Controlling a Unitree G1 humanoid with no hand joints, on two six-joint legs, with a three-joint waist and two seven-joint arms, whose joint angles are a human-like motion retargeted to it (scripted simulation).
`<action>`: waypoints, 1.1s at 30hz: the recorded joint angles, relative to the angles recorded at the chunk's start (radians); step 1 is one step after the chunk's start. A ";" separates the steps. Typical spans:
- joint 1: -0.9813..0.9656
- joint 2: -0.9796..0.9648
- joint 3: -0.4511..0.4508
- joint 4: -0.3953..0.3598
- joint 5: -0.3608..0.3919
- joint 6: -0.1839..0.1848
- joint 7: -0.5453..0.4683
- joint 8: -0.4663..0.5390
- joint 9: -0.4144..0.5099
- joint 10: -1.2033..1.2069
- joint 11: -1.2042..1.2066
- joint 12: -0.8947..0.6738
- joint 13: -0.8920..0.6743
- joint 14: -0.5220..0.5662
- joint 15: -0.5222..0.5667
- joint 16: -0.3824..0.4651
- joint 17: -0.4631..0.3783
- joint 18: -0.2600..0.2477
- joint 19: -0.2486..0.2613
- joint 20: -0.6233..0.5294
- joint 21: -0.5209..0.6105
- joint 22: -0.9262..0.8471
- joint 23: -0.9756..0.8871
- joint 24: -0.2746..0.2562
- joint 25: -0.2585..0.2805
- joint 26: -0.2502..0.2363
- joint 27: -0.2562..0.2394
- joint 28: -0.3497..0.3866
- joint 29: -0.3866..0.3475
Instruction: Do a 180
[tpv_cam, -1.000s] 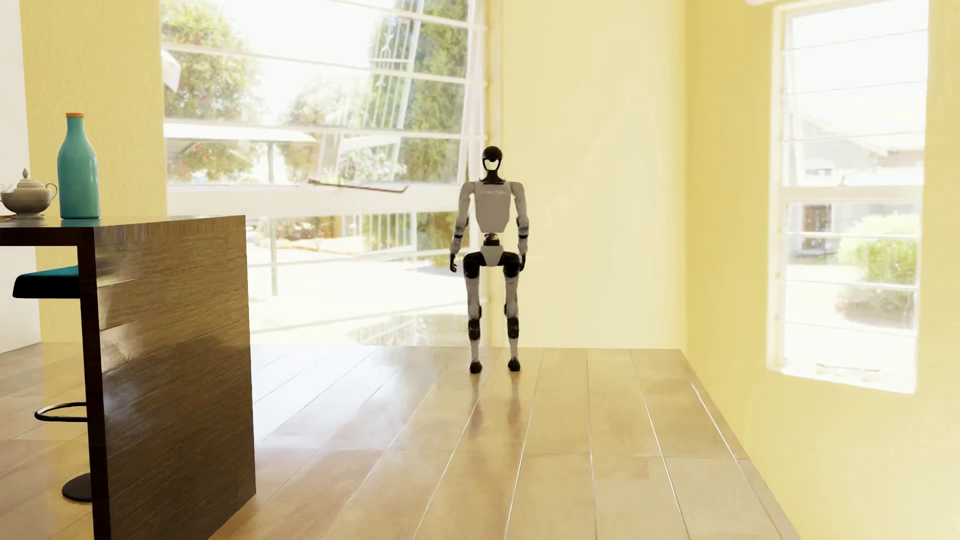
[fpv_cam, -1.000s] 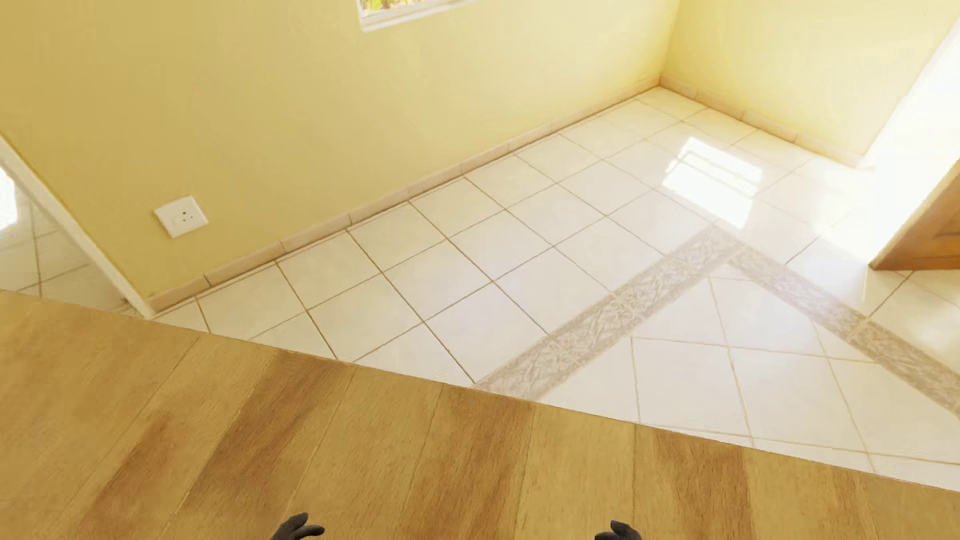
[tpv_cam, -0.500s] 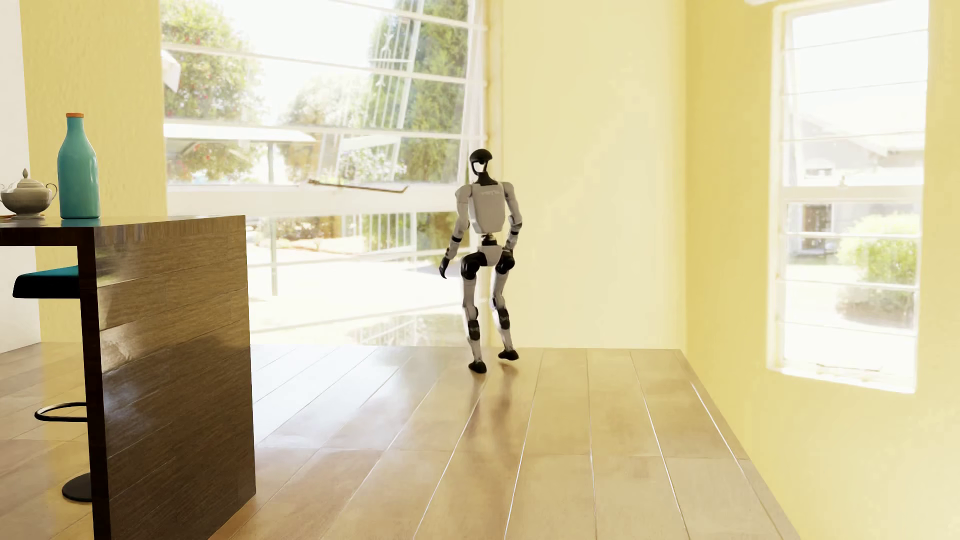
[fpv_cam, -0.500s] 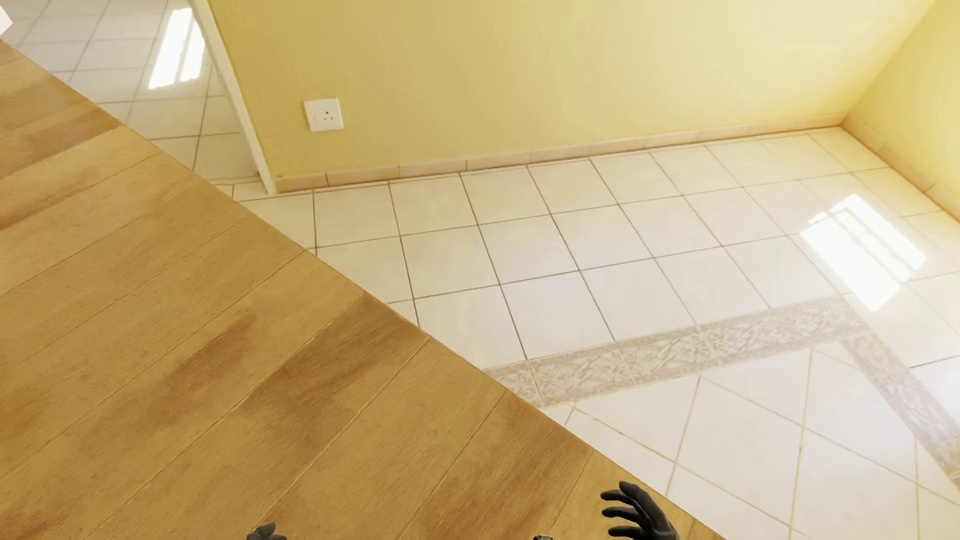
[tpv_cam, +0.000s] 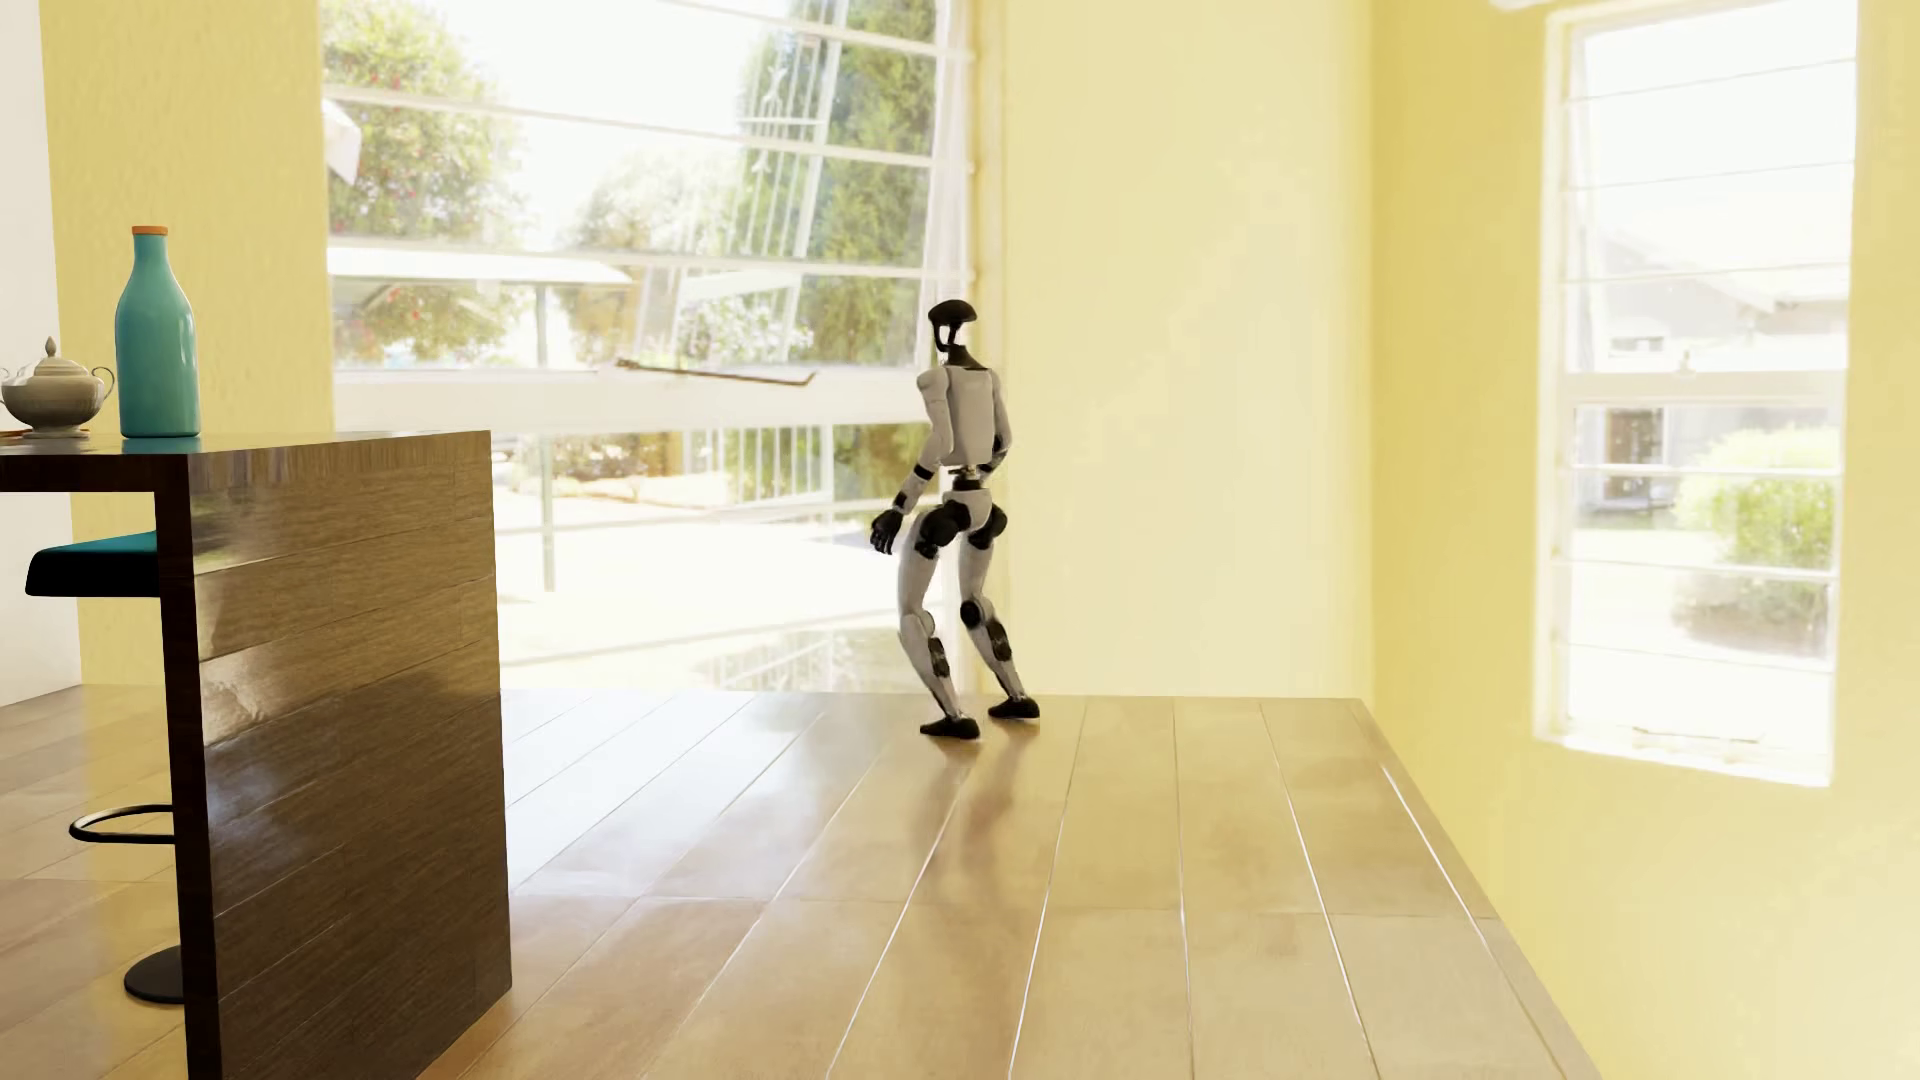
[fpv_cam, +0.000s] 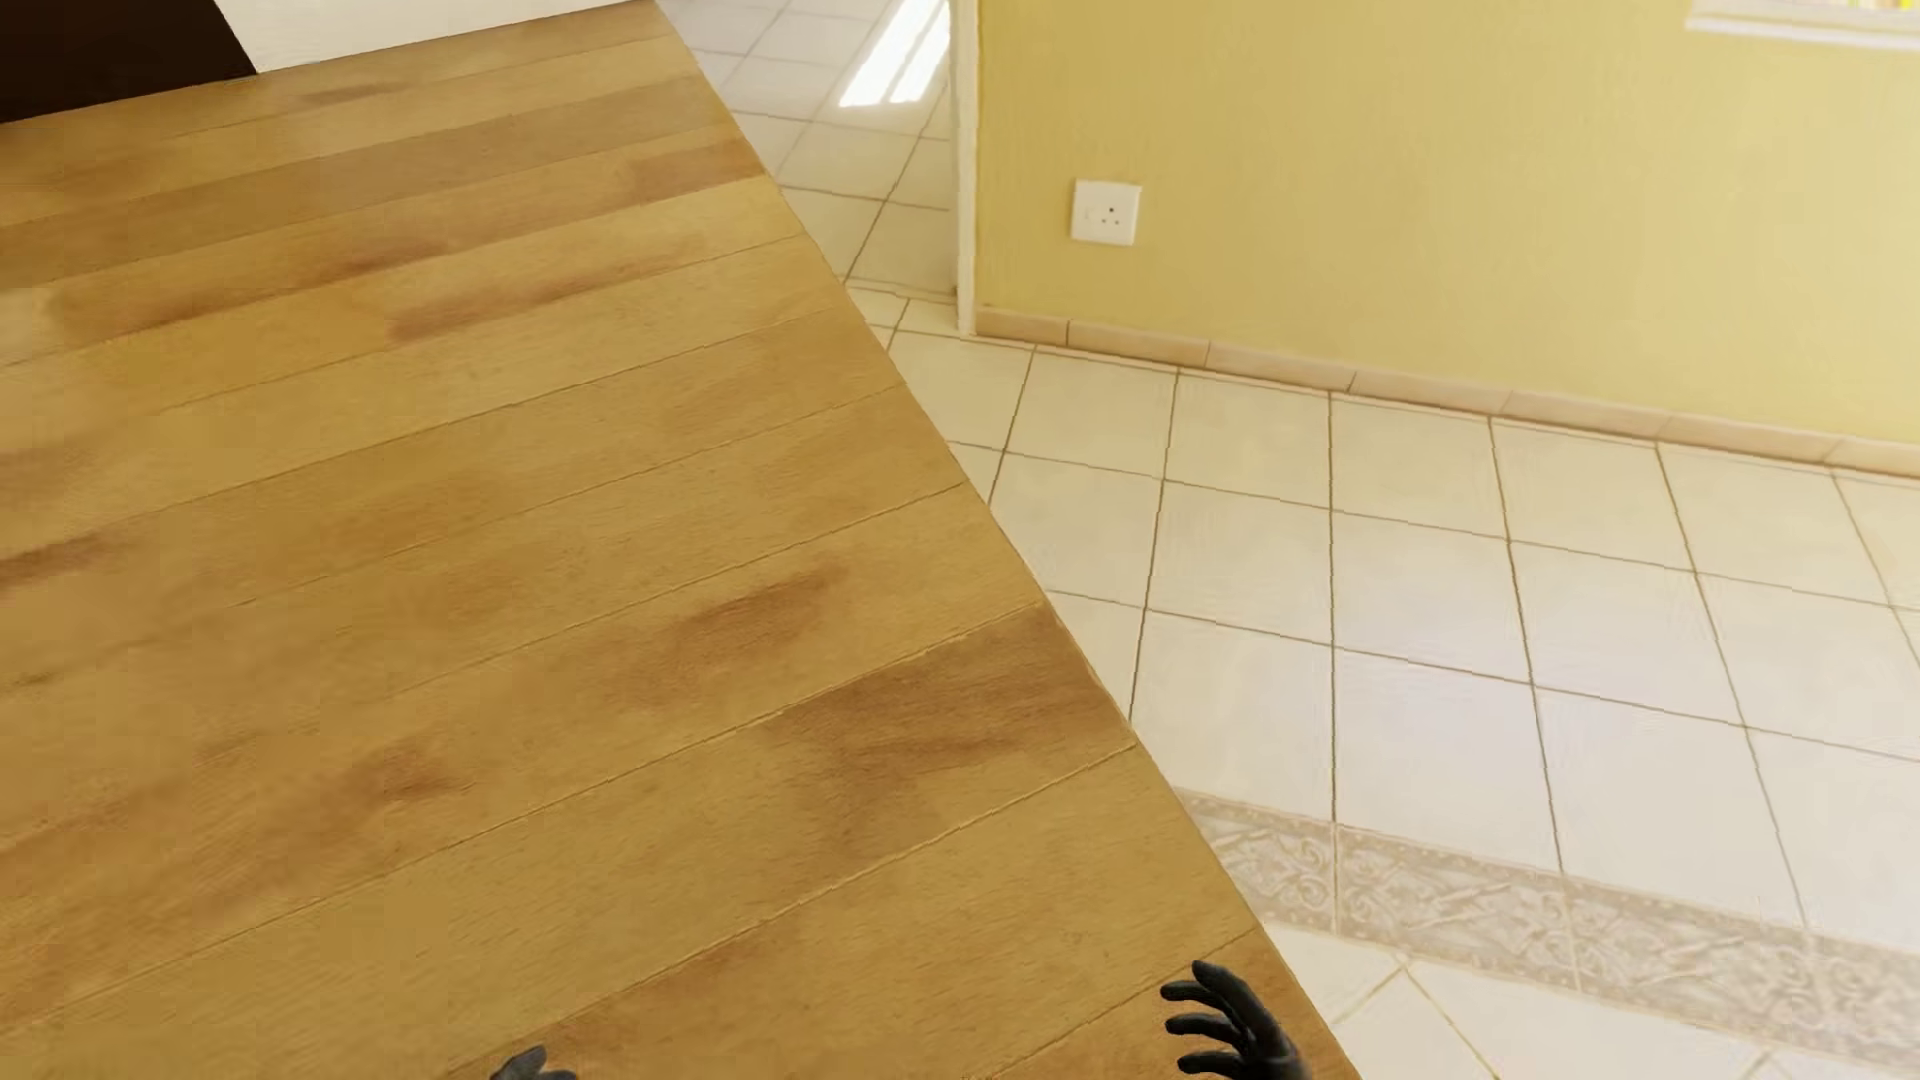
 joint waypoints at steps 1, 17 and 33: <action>0.013 -0.058 -0.005 -0.014 -0.004 0.003 -0.022 0.016 0.015 0.000 0.151 0.012 -0.019 -0.004 0.079 0.039 0.024 0.061 -0.030 0.019 0.001 0.038 -0.029 0.005 0.001 -0.013 0.002 -0.018 -0.012; 0.052 -0.002 0.025 -0.061 0.003 -0.040 -0.132 0.084 -0.023 -0.051 -0.083 0.033 0.070 -0.006 -0.009 0.008 -0.016 0.043 0.029 -0.067 -0.085 -0.020 -0.012 0.004 -0.013 0.049 -0.072 0.028 0.042; 0.068 -0.133 -0.001 -0.040 0.043 -0.005 -0.090 0.068 -0.007 -0.074 0.193 0.030 -0.019 0.014 0.128 0.057 0.038 0.042 -0.228 -0.001 -0.021 0.066 -0.018 0.016 -0.007 -0.014 -0.069 -0.091 0.007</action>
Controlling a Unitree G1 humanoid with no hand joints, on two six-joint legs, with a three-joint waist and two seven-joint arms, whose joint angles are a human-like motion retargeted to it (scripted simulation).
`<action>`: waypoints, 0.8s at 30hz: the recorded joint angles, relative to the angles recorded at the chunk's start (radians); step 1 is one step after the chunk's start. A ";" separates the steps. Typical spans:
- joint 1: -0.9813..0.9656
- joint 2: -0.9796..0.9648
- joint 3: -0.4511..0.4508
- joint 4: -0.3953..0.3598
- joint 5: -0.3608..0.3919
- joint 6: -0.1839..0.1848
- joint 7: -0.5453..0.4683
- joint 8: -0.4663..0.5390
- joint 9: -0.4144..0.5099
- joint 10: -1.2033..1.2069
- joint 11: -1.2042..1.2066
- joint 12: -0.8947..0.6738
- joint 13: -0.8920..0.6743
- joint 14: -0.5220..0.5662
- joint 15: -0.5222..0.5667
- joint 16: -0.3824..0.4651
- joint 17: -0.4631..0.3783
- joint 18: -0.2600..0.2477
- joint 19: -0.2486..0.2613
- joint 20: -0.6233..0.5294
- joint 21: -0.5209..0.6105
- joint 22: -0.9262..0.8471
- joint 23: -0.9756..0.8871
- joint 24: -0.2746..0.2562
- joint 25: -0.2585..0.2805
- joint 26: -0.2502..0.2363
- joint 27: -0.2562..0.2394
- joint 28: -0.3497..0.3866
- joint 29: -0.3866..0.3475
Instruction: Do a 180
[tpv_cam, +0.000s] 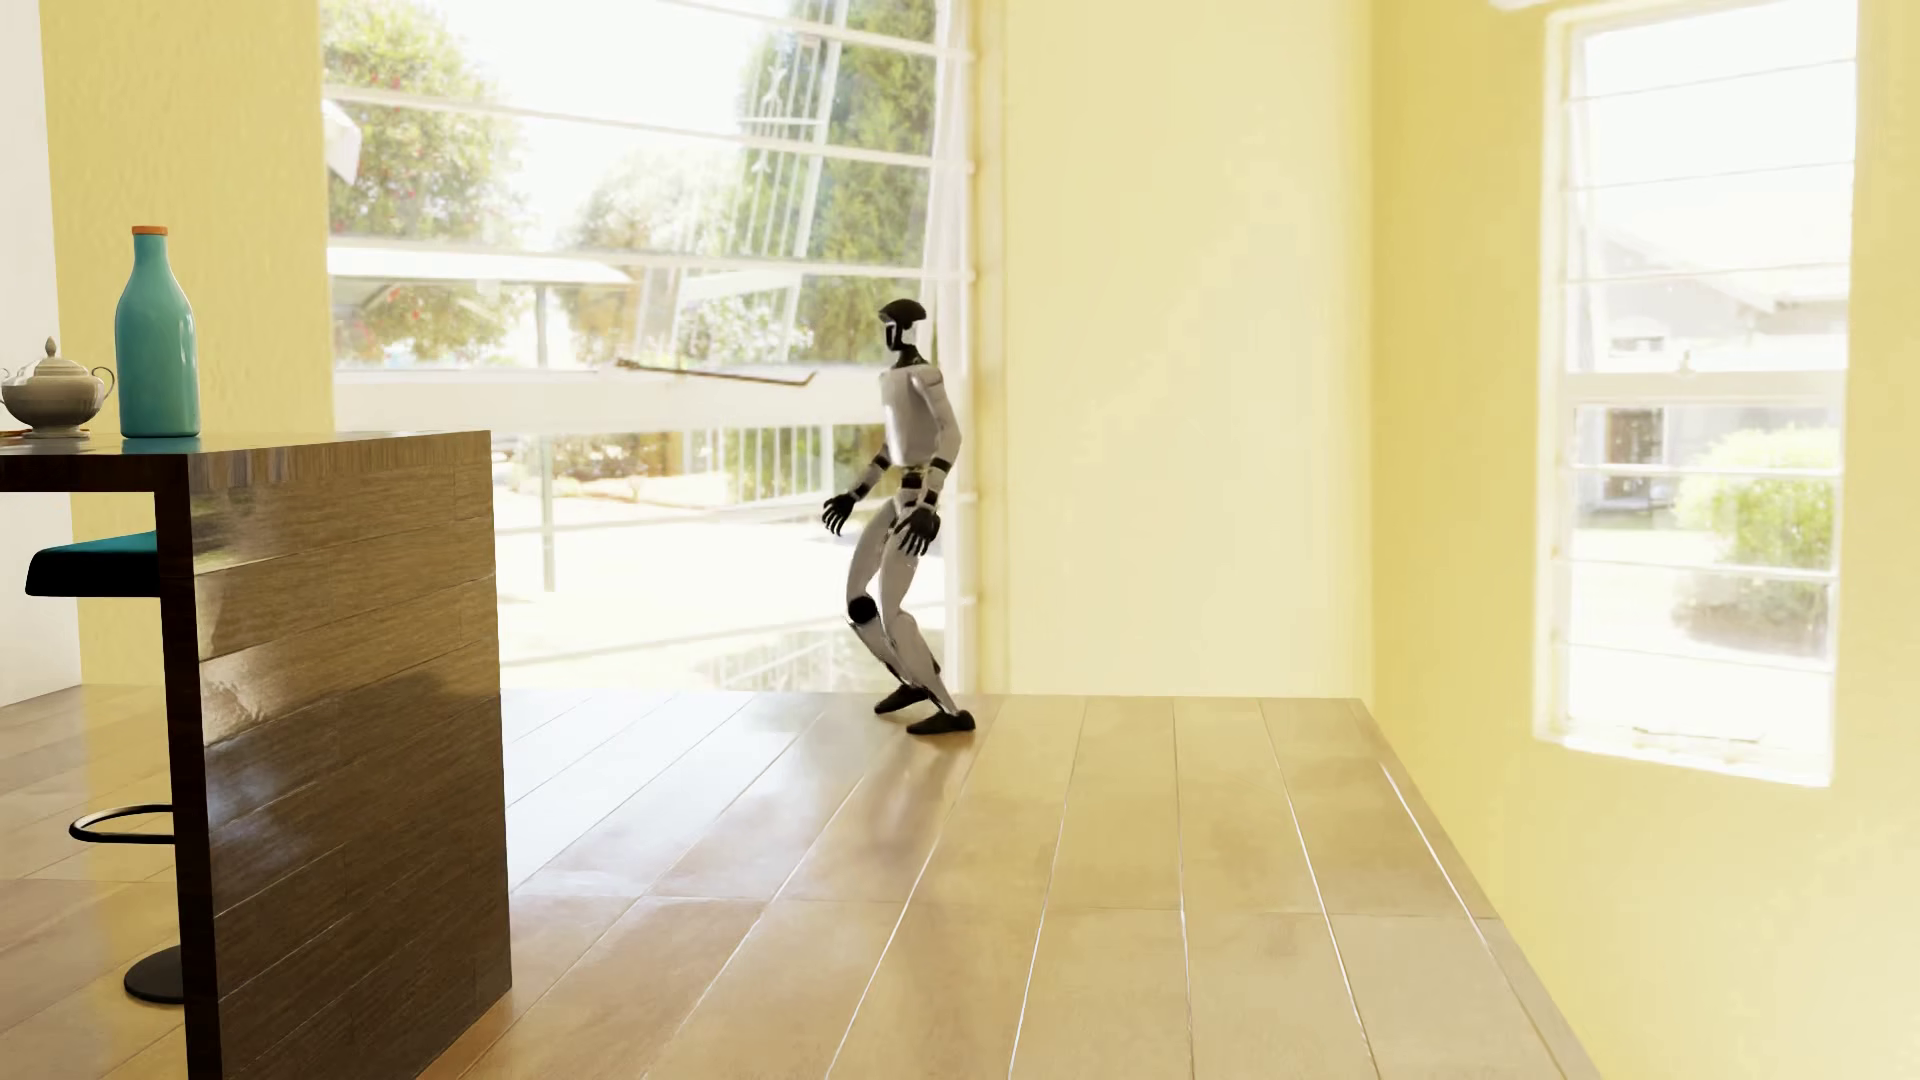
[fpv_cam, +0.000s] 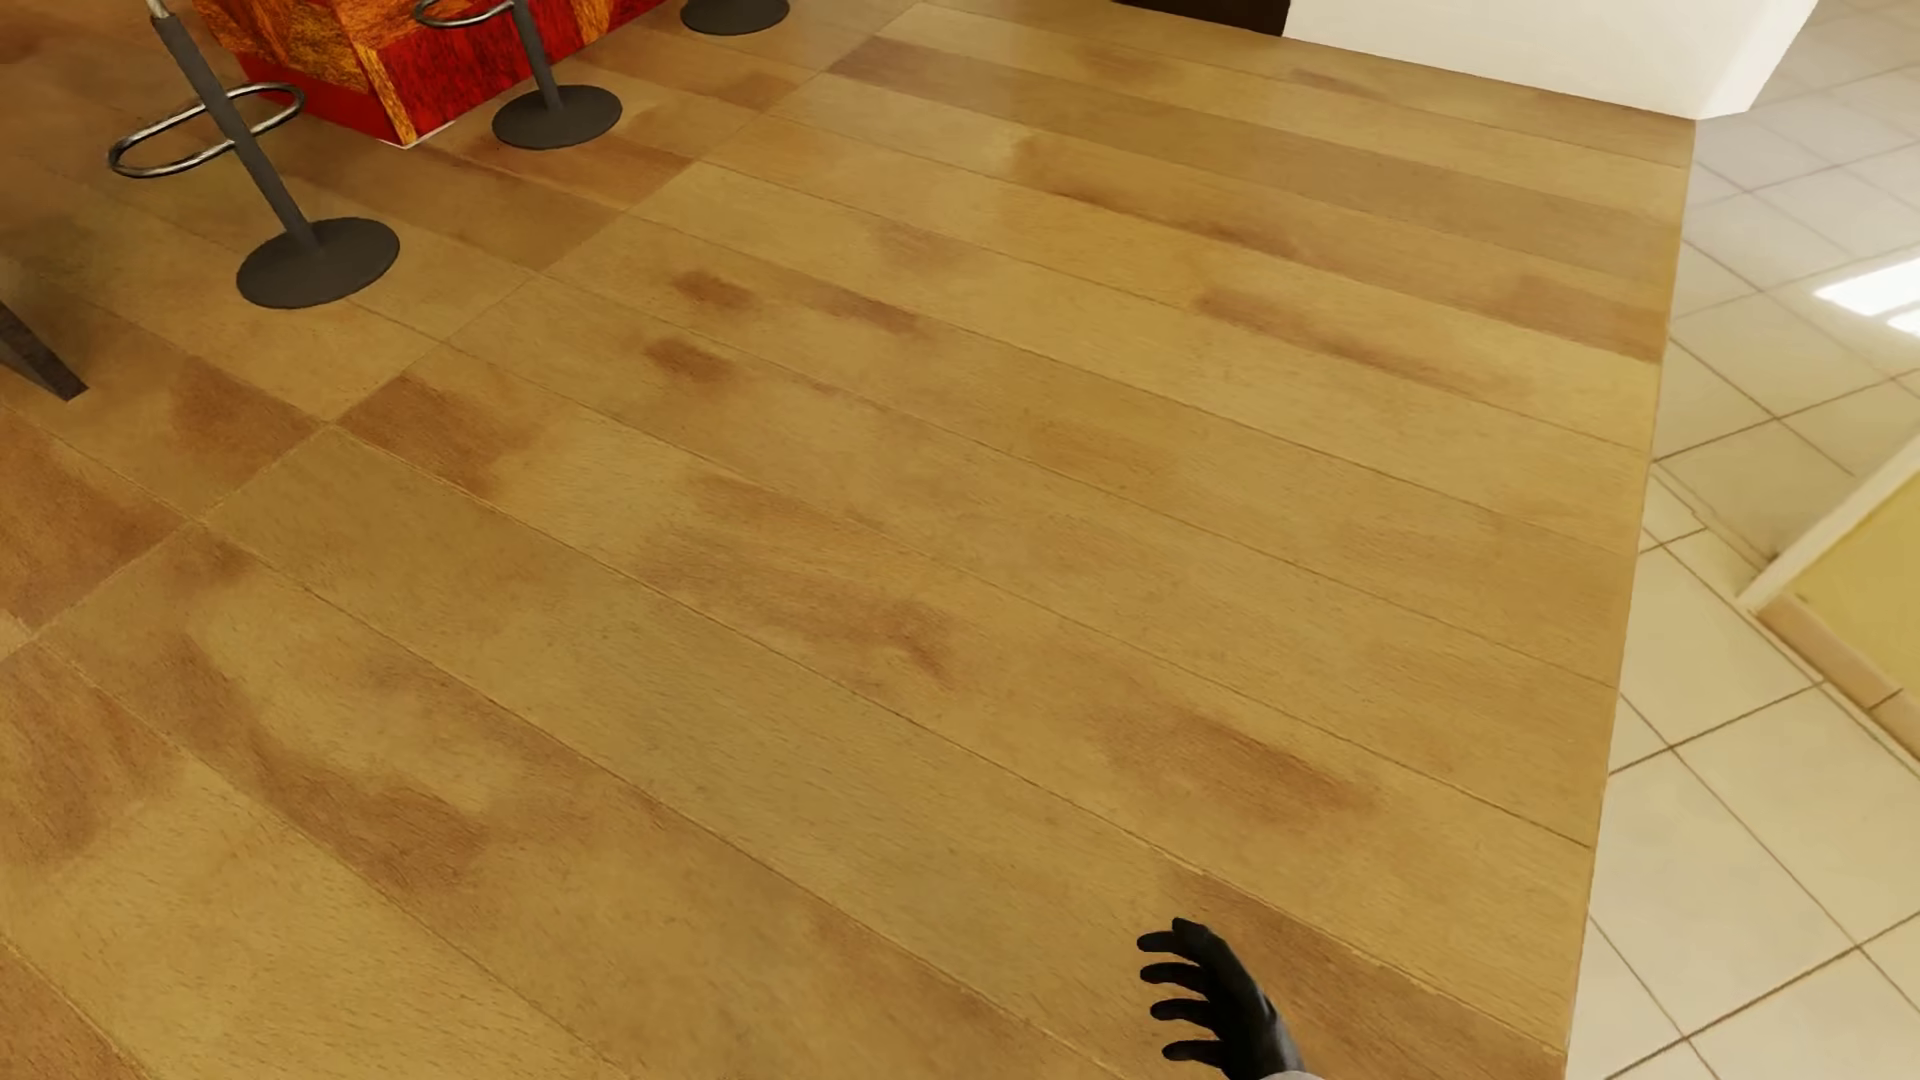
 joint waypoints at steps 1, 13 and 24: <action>0.011 -0.025 -0.004 -0.014 0.011 -0.005 -0.029 0.022 -0.003 -0.023 -0.015 -0.007 0.031 0.009 -0.024 -0.002 -0.029 -0.004 -0.076 -0.009 -0.008 -0.017 -0.004 0.006 -0.011 -0.009 -0.017 0.029 0.028; -0.018 -0.011 0.010 -0.008 0.007 -0.016 -0.047 0.041 -0.007 -0.004 0.000 -0.005 0.090 0.026 -0.045 -0.004 -0.067 -0.021 -0.042 -0.018 -0.066 -0.050 -0.006 -0.013 0.037 -0.020 0.026 0.050 0.019; -0.011 0.075 0.019 -0.035 0.011 -0.043 -0.093 0.035 -0.001 -0.014 -0.213 -0.020 0.082 0.021 -0.147 -0.052 -0.077 -0.029 0.052 -0.053 -0.086 -0.066 0.030 0.019 0.005 0.039 -0.034 0.096 0.035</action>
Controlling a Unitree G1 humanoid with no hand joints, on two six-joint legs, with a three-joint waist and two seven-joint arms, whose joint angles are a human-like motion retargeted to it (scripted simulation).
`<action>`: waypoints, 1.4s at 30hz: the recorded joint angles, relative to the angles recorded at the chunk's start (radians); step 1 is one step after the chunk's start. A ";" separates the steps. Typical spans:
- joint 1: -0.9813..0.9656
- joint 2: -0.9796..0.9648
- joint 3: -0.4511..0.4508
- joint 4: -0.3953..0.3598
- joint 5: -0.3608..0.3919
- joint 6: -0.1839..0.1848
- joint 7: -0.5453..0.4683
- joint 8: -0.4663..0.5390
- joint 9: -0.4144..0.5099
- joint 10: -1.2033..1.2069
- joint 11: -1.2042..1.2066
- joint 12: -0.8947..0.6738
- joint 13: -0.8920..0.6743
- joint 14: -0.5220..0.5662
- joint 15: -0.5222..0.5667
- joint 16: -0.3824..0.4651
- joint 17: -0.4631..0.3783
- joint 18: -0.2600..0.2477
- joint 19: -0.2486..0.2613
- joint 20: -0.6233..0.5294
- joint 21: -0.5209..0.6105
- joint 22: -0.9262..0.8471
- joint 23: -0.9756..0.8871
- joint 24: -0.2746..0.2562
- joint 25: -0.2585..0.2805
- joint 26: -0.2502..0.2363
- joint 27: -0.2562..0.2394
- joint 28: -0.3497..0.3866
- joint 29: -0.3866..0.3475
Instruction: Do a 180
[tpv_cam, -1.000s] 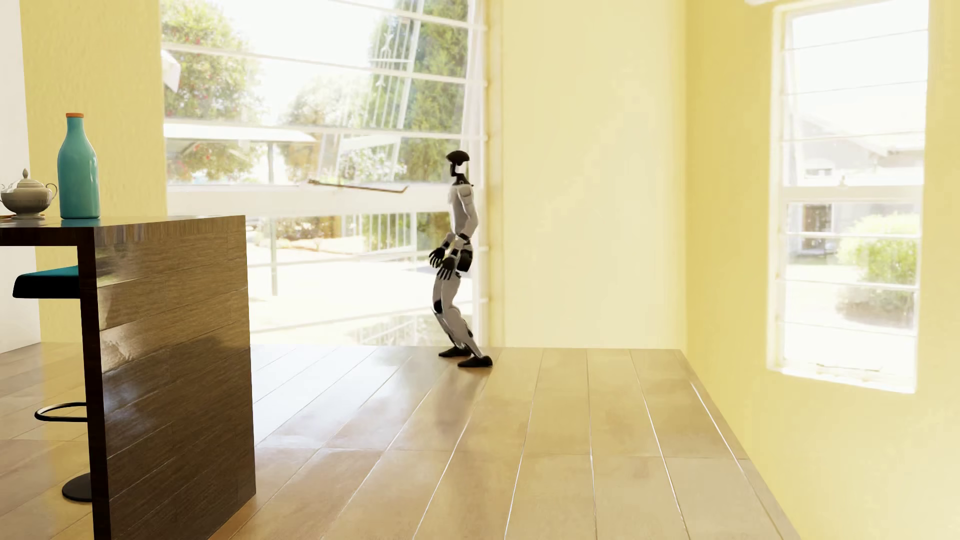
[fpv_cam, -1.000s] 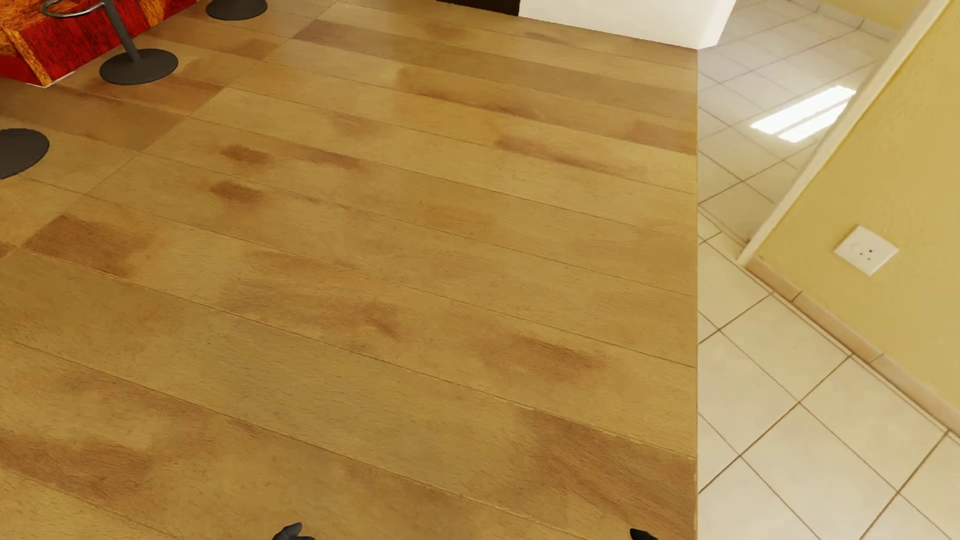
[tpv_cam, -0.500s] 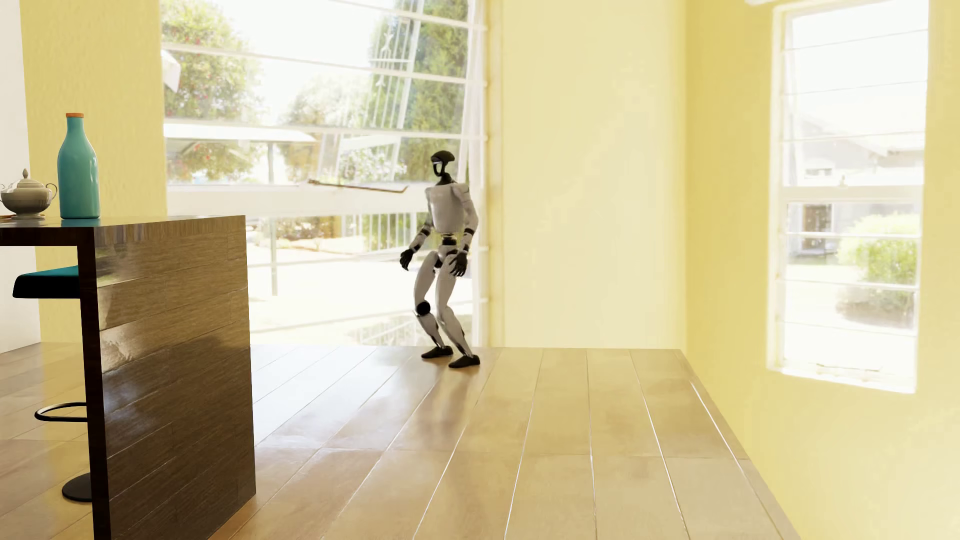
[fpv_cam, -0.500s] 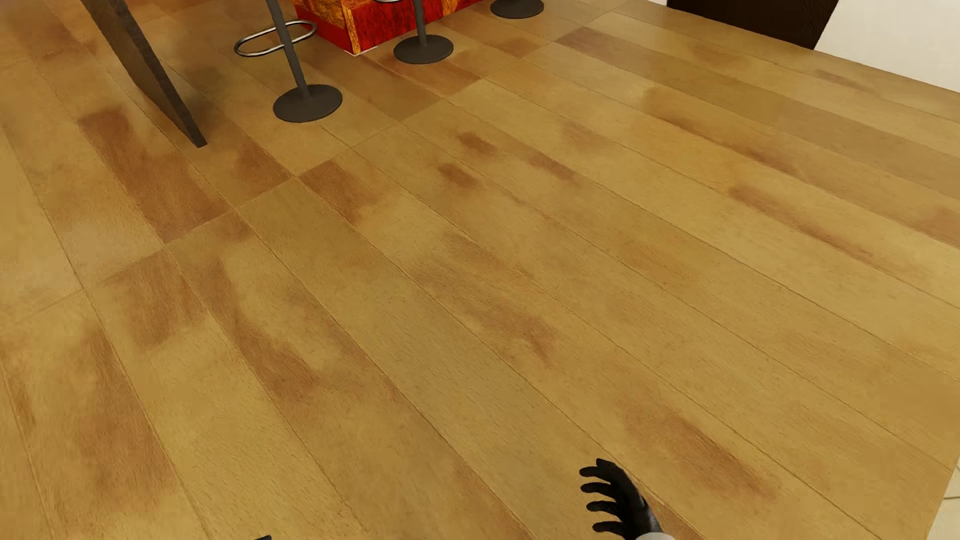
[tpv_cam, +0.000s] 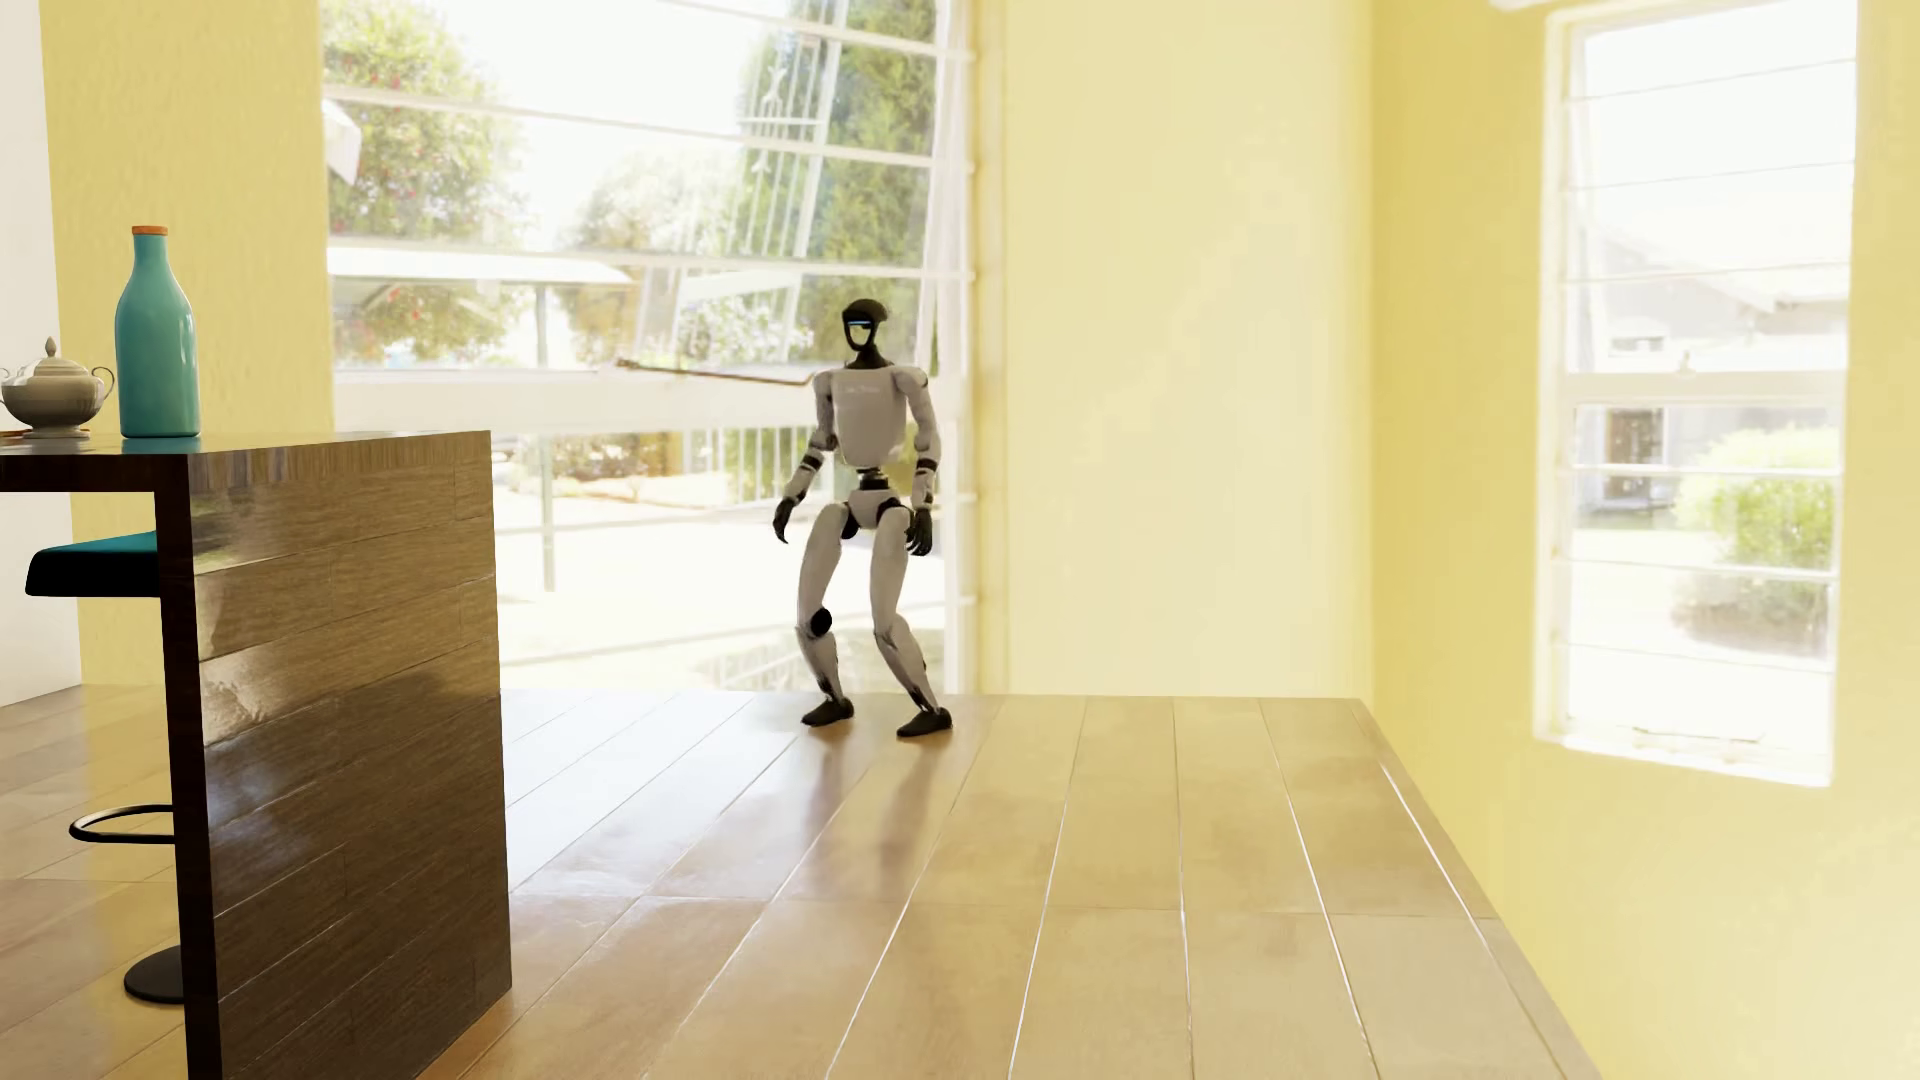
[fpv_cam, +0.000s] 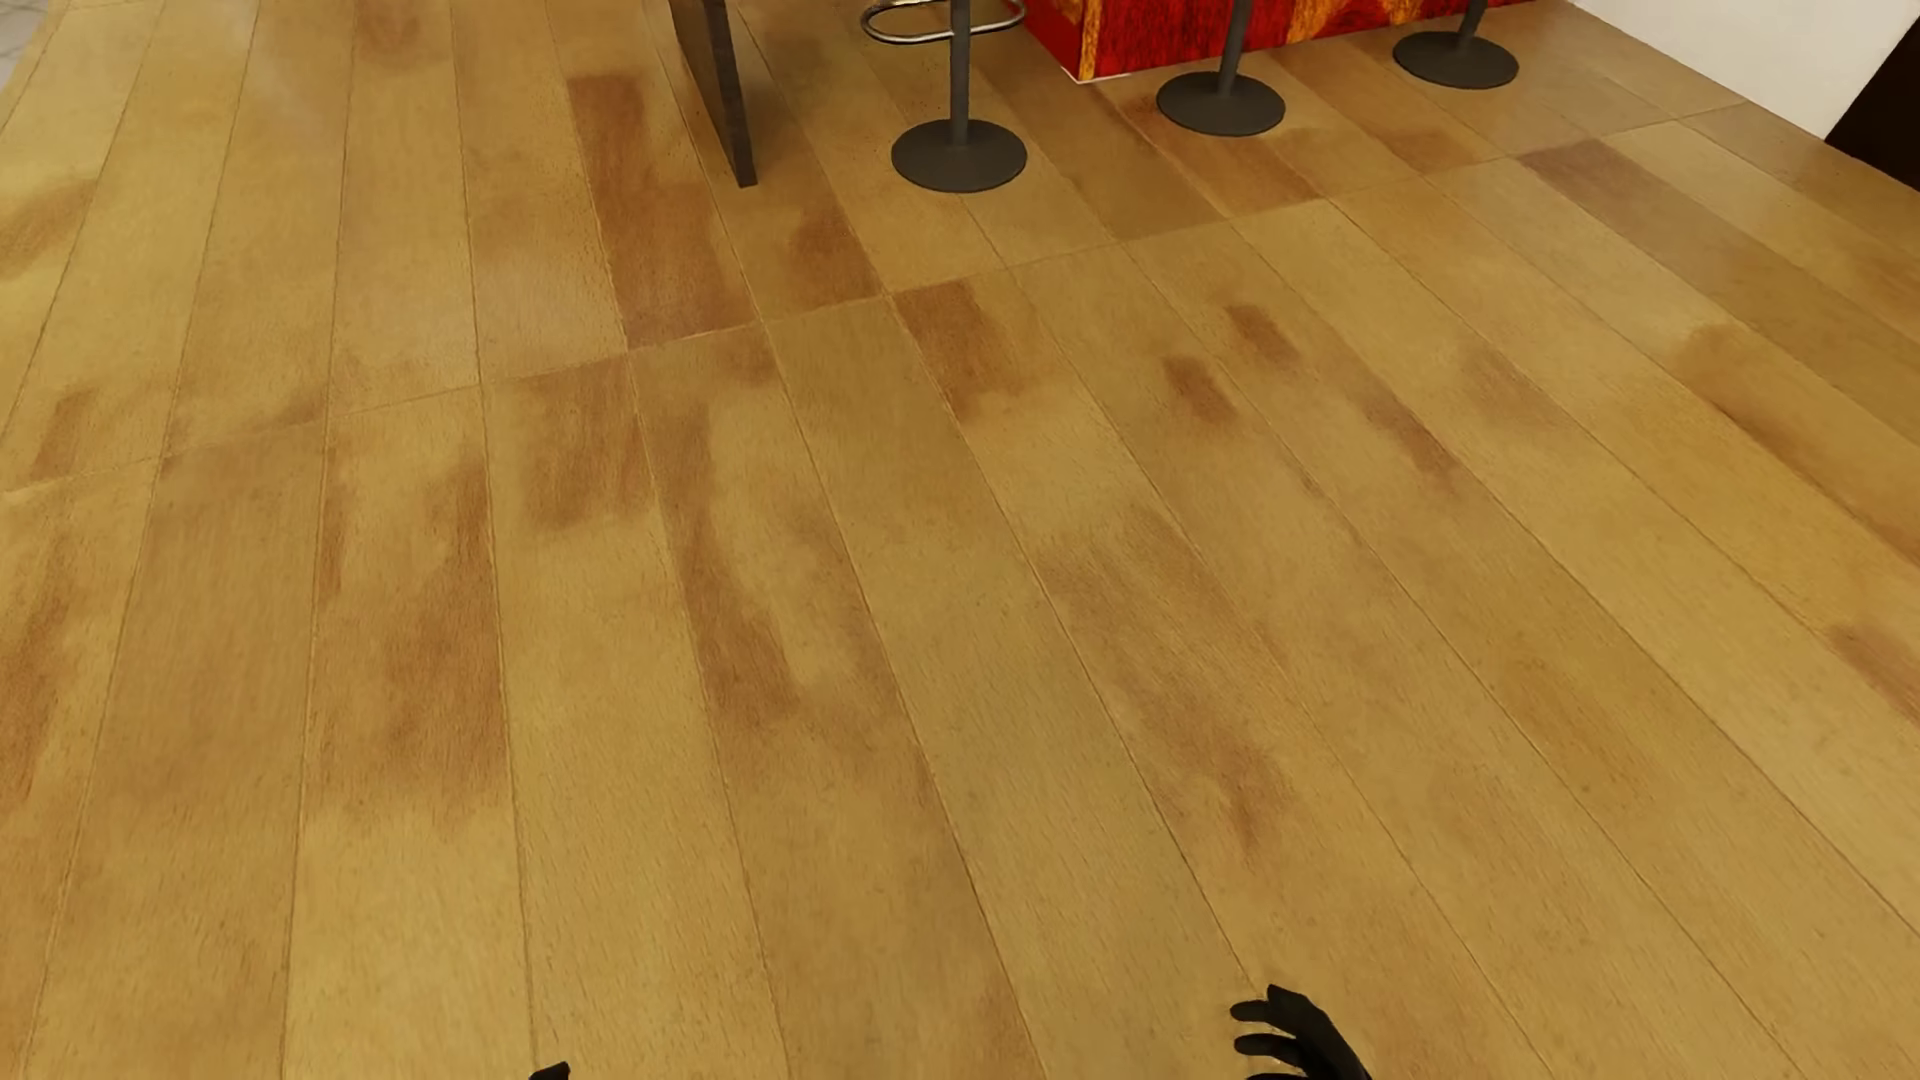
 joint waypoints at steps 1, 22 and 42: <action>-0.019 0.033 -0.010 0.023 -0.007 0.009 0.034 -0.013 -0.005 0.043 -0.030 0.009 0.003 0.004 0.002 -0.023 -0.013 -0.011 0.151 -0.013 0.031 -0.014 0.018 0.001 0.004 -0.006 -0.001 0.004 -0.002; -0.028 -0.018 -0.024 0.054 -0.050 0.024 0.059 0.002 -0.028 0.045 -0.074 -0.008 0.025 -0.001 0.122 -0.014 -0.006 -0.008 0.208 -0.016 0.031 -0.025 -0.025 -0.001 0.031 -0.058 0.052 0.003 -0.018; 0.029 -0.052 -0.237 0.084 0.051 0.055 0.100 0.031 0.008 -0.048 -0.199 -0.067 -0.010 0.015 0.254 0.043 0.047 0.037 0.154 0.031 0.030 -0.100 -0.014 -0.064 0.106 -0.034 0.083 -0.237 -0.075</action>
